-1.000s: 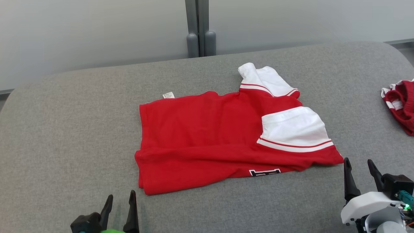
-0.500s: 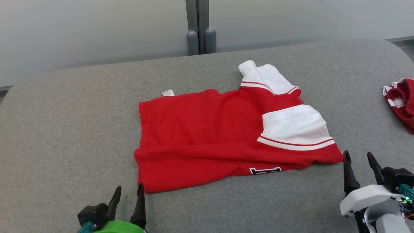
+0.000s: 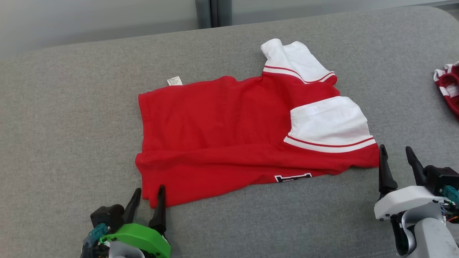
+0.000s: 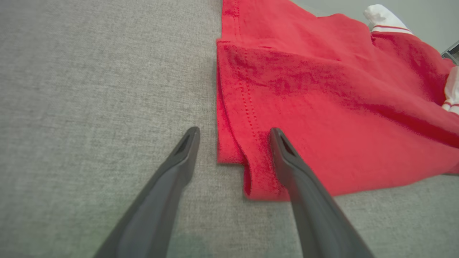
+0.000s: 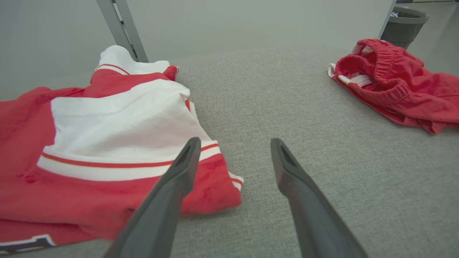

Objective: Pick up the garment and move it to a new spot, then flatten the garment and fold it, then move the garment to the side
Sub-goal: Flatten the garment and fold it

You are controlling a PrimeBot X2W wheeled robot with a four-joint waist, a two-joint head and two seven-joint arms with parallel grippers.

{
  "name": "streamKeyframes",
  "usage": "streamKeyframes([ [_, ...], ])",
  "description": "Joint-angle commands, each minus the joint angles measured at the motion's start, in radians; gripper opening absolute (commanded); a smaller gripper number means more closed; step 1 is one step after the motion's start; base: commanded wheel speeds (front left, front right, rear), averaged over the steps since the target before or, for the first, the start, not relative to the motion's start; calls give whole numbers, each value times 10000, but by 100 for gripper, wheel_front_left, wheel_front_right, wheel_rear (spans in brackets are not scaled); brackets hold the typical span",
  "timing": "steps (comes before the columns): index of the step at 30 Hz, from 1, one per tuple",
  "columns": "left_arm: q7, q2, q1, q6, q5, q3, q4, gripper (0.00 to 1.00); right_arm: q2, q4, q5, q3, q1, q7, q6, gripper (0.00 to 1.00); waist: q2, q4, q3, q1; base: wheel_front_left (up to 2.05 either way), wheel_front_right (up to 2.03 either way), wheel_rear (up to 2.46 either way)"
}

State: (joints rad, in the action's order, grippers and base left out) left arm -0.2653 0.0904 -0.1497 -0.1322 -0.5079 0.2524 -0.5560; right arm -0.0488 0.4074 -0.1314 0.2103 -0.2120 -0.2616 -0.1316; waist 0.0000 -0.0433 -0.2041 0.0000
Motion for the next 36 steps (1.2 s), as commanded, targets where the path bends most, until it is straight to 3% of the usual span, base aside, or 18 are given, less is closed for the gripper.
streamKeyframes([
  [1,25,108,-134,25,-217,244,16,100,-43,-43,-9,62,-70,-45,21,100,0,-71,-117,0,0,0,0],
  [6,35,282,-98,25,-662,774,157,100,-41,-61,-14,197,-73,-44,21,100,0,-14,-181,0,0,0,0],
  [10,35,377,2,25,-799,1091,261,0,-41,68,-62,232,-137,-45,21,100,0,34,-217,0,0,0,0],
  [23,36,639,-131,25,-1130,1566,391,0,-40,1619,-458,-39,-722,-46,21,100,0,196,-505,0,0,0,0],
  [24,36,656,-160,25,-1137,1579,395,0,-48,1716,-534,-52,-748,-46,21,54,0,203,-519,0,0,0,0],
  [25,36,662,-185,27,-1151,1584,407,0,-48,1852,-593,-116,-763,-44,21,20,0,213,-531,0,0,0,0],
  [26,34,661,-199,25,-1171,1594,422,0,-38,1972,-686,-181,-766,-41,21,0,0,218,-534,0,0,0,0],
  [29,34,665,-245,27,-1236,1625,521,0,-43,2092,-987,-199,-811,-23,21,0,0,225,-531,0,0,0,0],
  [36,16,777,-354,25,-1157,1457,1064,0,-55,1096,-1529,257,-859,-33,21,0,0,241,-259,0,0,0,0],
])
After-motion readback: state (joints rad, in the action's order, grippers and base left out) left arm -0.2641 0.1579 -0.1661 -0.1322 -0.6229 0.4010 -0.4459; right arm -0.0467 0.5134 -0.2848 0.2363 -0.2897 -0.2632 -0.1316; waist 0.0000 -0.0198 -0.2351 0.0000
